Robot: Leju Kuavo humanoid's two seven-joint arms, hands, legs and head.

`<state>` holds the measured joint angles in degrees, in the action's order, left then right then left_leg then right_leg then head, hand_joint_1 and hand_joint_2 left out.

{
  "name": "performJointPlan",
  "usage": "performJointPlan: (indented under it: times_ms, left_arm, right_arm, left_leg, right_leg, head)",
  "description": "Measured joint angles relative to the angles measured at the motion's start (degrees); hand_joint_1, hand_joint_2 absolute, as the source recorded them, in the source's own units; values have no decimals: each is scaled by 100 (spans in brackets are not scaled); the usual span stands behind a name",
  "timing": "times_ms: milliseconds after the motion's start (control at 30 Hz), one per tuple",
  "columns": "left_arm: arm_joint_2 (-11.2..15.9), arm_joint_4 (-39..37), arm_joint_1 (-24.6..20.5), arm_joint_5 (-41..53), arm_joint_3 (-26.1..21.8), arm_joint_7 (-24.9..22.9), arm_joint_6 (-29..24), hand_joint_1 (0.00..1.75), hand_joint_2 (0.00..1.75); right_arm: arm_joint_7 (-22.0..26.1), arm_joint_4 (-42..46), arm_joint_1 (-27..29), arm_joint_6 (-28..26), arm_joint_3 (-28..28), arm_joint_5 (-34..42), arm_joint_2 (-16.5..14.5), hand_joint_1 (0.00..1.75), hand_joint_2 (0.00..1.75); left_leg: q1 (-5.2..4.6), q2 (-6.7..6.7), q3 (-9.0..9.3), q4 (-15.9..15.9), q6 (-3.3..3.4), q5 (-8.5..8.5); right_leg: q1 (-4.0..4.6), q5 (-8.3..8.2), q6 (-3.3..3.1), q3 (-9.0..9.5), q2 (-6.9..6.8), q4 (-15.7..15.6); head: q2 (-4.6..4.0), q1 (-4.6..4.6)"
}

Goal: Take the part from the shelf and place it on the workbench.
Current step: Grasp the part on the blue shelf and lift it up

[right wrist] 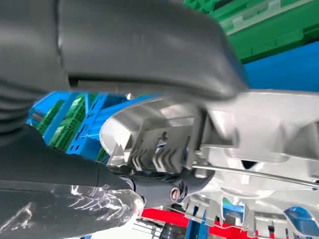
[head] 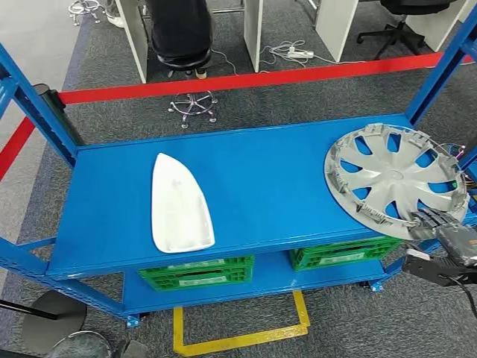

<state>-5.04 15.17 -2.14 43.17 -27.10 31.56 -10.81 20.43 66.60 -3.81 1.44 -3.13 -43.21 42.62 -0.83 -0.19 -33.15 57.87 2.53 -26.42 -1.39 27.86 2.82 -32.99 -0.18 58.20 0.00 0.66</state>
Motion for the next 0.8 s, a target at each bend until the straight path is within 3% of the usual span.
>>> performJointPlan:
  times_ms: [67, 167, 200, 233, 267, 333, 367, 433, 467, 533, 700, 800]
  left_arm:
    - [7, 0, -6, -2, -1, 2, -8, 0, 0]
    - [22, 0, -4, -15, -3, 7, -30, 0, 0]
    - [22, 0, 3, -21, -3, 8, -33, 0, 0]
    - [22, 0, 9, -28, -3, 10, -36, 0, 0]
    - [21, 0, 13, -37, -3, 13, -36, 0, 0]
    - [35, 0, 16, -55, -3, 15, -39, 0, 0]
    - [48, 0, 18, -62, -4, 16, -42, 0, 0]
    - [79, 0, 24, -68, -4, 19, -49, 0, 0]
    - [78, 0, 29, -71, -4, 21, -51, 0, 0]
    - [79, 0, 41, -79, -4, 22, -51, 0, 0]
    - [69, 0, 49, -83, -4, 22, -52, 0, 0]
    - [62, 0, 54, -83, -4, 22, -54, 0, 0]
  right_arm:
    - [-20, -21, -5, 28, 1, -6, 26, 0, 175]
    - [-114, -94, -11, 113, -6, -52, 73, 6, 175]
    - [-149, -115, -12, 141, -13, -75, 84, 24, 175]
    - [-184, -131, -20, 163, -24, -98, 101, 43, 175]
    - [-219, -141, -34, 182, -36, -120, 127, 61, 175]
    - [-299, -166, -77, 202, -62, -162, 180, 87, 175]
    - [-335, -182, -99, 204, -76, -178, 203, 107, 175]
    - [-377, -209, -135, 194, -114, -196, 222, 156, 175]
    - [-385, -210, -147, 187, -126, -197, 235, 167, 175]
    - [-416, -210, -185, 174, -137, -202, 246, 175, 175]
    - [-493, -212, -265, 155, -145, -226, 271, 175, 175]
    - [-510, -215, -282, 155, -170, -240, 284, 175, 175]
  left_leg:
    - [6, 2, 8, -13, 30, 7]
    - [-1, 4, 15, -23, 74, 10]
    - [-5, 4, 18, -21, 77, 8]
    - [-3, 4, 21, -15, 81, 3]
    - [2, 2, 25, -3, 84, -4]
    - [-4, -14, 19, 55, 68, -42]
    - [-21, -27, 6, 105, 61, -73]
    - [-69, -50, -25, 162, 60, -89]
    - [-72, -54, -32, 168, 68, -84]
    - [-58, -58, -33, 151, 61, -63]
    - [-5, -58, -28, 138, -28, -64]
    - [3, -58, -30, 137, -44, -59]
  right_leg:
    - [0, 153, 8, -118, 4, 237]
    - [-1, 635, 37, -628, 10, 1283]
    - [-1, 690, 47, -751, 9, 1525]
    - [-7, 630, 63, -774, 9, 1553]
    - [-23, 465, 93, -675, 7, 1345]
    - [-81, 130, 214, -289, 7, 578]
    - [-106, 30, 219, -123, 20, 274]
    - [-116, 46, 146, 1, 41, 69]
    - [-112, 15, 80, 9, 45, 67]
    - [-88, 22, 71, 6, 41, 71]
    - [-32, 31, 29, 12, 44, 71]
    - [-27, 29, 22, 13, 41, 71]
  head:
    - [0, -9]
    - [0, -20]
    - [0, -19]
    - [0, -21]
    - [0, -21]
    - [0, -33]
    - [0, -38]
    - [0, -45]
    - [0, -42]
    - [0, -41]
    - [0, -45]
    - [0, -46]
